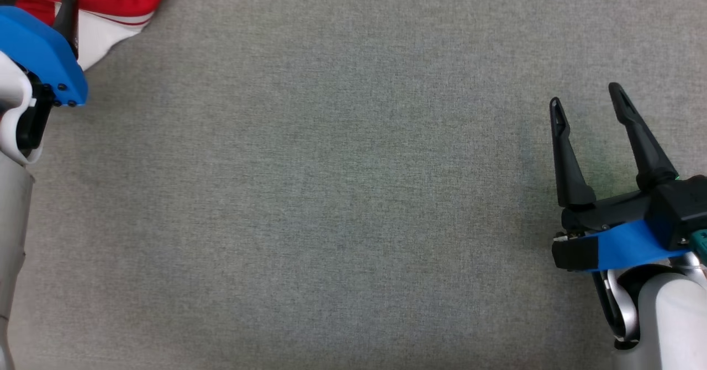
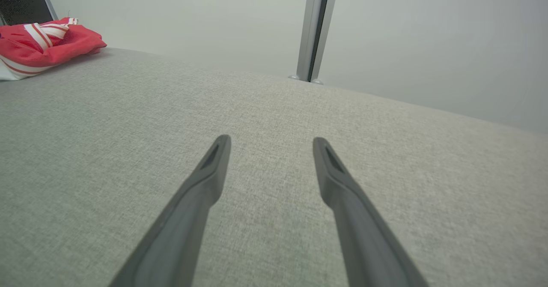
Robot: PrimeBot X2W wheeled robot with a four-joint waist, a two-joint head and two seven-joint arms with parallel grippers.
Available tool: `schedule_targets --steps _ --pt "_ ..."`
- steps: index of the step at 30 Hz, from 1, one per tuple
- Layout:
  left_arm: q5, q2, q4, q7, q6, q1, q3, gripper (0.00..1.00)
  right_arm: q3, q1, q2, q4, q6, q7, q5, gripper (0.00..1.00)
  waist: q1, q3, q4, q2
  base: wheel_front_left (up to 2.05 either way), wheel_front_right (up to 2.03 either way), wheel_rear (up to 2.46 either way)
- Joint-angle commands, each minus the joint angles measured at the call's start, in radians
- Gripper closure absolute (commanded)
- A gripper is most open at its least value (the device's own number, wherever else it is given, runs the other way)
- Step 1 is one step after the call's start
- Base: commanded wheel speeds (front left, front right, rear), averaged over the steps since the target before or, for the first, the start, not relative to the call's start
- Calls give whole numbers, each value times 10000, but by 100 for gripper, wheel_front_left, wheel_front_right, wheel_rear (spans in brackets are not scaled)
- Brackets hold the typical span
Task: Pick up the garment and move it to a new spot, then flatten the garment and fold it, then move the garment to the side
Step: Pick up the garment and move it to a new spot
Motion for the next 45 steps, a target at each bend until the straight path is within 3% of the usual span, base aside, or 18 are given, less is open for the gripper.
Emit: schedule_targets --steps 1,11,12,13,15,22,29,37,45 --pt "-159 -84 393 -148 -33 -285 106 0 -8 58 -32 -325 2 105 -73 0 -2 193 -53 -3 0 0 0" --pt "-153 -323 1831 -1077 94 -952 126 0 -11 77 -32 -646 2 124 -76 0 -2 635 -294 -3 0 0 0" --pt "-160 -370 1950 -1148 57 -1006 100 15 -11 72 -32 -621 2 102 -65 0 -2 633 -316 -3 0 0 0" --pt "-199 -414 2055 -1232 23 -1067 85 55 -28 55 -32 -601 2 70 -43 0 -2 614 -340 -3 0 0 0" --pt "-176 -464 2201 -1440 -59 -1165 25 100 -62 14 -31 -533 2 26 -28 0 -2 518 -380 -3 0 0 0" --pt "-163 -479 2562 -1858 -295 -1321 -318 100 -3 2 -29 95 2 -335 293 0 -2 -383 -511 -3 0 0 0" --pt "-331 -533 2191 -2204 -399 -1452 -745 100 -34 316 -31 1145 2 -880 835 0 -2 -2064 -738 -3 0 0 0" --pt "-977 -897 483 -1954 -408 -1491 -1919 100 -253 888 -29 2320 2 -1473 1494 0 -2 -4211 -1243 -3 0 0 0" --pt "-1845 -1680 -1255 -1429 -386 -1775 -2603 100 -335 1518 -29 2962 2 -1769 1929 0 -2 -5293 -1902 -3 0 0 0"
